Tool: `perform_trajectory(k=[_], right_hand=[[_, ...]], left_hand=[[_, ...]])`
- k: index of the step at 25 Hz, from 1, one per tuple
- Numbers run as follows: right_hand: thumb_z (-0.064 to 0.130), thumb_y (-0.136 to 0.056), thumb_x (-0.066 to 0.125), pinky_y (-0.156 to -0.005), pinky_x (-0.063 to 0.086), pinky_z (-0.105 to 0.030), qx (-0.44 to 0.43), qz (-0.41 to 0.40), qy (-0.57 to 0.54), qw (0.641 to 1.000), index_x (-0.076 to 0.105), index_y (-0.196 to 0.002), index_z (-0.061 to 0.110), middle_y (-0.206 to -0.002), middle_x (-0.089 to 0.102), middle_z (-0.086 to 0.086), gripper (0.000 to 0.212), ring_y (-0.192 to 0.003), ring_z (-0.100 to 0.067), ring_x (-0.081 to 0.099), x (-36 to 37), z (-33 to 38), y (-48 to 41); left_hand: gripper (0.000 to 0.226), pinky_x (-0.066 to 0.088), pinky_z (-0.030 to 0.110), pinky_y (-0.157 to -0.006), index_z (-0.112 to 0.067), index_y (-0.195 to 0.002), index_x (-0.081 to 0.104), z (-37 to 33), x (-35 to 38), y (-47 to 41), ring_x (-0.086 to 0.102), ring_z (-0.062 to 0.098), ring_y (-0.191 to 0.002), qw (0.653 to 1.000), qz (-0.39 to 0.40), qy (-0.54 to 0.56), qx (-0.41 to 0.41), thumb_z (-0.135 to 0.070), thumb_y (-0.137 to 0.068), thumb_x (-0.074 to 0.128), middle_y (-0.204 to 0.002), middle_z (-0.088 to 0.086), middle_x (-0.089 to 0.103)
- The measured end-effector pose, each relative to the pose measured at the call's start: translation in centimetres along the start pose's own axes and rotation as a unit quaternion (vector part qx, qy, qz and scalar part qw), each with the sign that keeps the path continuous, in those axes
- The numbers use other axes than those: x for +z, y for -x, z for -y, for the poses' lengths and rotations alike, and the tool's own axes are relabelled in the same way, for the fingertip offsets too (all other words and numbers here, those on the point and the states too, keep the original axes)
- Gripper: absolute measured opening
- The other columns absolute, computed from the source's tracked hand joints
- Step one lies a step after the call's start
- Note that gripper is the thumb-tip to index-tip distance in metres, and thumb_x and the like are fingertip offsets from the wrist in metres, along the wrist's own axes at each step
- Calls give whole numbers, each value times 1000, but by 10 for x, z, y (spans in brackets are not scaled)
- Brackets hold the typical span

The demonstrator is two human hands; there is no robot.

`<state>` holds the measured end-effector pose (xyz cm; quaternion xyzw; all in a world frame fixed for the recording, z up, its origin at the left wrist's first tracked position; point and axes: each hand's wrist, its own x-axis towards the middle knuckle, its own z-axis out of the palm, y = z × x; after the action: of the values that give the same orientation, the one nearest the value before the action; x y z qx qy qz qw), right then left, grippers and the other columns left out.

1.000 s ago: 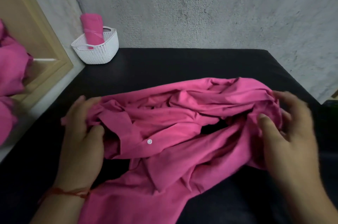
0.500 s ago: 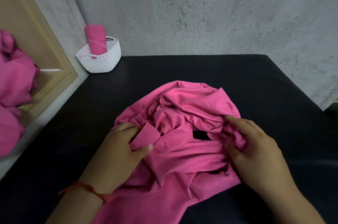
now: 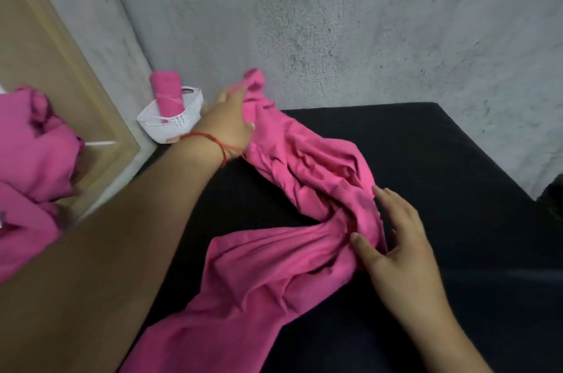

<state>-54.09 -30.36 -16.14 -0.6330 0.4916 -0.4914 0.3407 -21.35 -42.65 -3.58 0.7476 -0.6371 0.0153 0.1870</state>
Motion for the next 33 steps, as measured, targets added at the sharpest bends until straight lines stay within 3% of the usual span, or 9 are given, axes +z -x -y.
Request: perform_trajectory(k=[9,12,15,19,22,25,28,31,33], right_hand=[[75,-89,62,-97,57,-45,128,4,64,990,49,-143,47,-141,52,15,62,-115,-8,63,-5,17,17],[59,-92,71,-95,57,-41,114,25,77,990,53,-143,46,-136,57,16,56,-109,-7,65,-3,22,24],[24,-91,82,-91,61,-35,107,32,25,993,66,-129,49,-119,71,21,48,-94,-2,71,-3,18,30],[6,-96,75,-105,55,-33,108,31,-79,991,75,-120,43,-116,76,21,44,-109,3,71,-7,21,29],[1,-100,67,-119,42,-32,74,161,-82,981,74,-127,40,-130,71,25,49,-129,6,60,5,25,35],[-14,-98,50,-121,33,-25,54,285,-103,951,80,-123,34,-137,68,21,61,-138,3,53,17,32,43],[-18,-96,42,-114,45,-29,99,192,-188,958,81,-110,18,-125,77,5,55,-129,-10,65,20,36,39],[13,-96,76,-101,56,-36,170,5,-139,976,69,-117,41,-122,73,13,36,-115,-3,69,26,29,32],[20,-86,88,-96,58,-35,197,26,-86,976,63,-122,46,-123,70,19,51,-108,2,70,29,22,30]], left_hand=[[45,52,26,-97,-32,-122,69,-20,50,178,67,4,-106,975,173,131,-48,-60,-87,72,-118,-13,72],[30,57,34,-81,-32,-100,69,-30,49,219,69,3,-81,968,181,168,-53,-57,-84,72,-90,-14,74],[40,56,43,-75,-23,-87,67,-40,45,249,64,10,-67,937,243,242,-64,-62,-79,68,-81,0,74],[35,58,38,-70,-23,-83,71,-32,44,271,67,5,-66,923,231,297,-83,-52,-98,60,-77,-7,74],[21,61,33,-66,-34,-98,73,-36,49,271,72,5,-78,903,137,386,-132,-49,-99,58,-92,-15,76],[38,54,27,-69,-41,-116,69,-43,53,268,71,1,-84,885,128,437,-101,-65,-90,56,-100,-18,75],[34,49,20,-68,-47,-115,68,-43,62,261,71,0,-83,863,112,479,-117,-60,-85,65,-101,-14,76],[24,51,28,-74,-46,-114,69,-46,73,261,72,3,-85,873,94,463,-122,-38,-92,74,-98,-11,77],[31,53,23,-81,-49,-117,65,-47,78,263,71,-3,-90,881,84,444,-137,-42,-89,75,-103,-20,74]])
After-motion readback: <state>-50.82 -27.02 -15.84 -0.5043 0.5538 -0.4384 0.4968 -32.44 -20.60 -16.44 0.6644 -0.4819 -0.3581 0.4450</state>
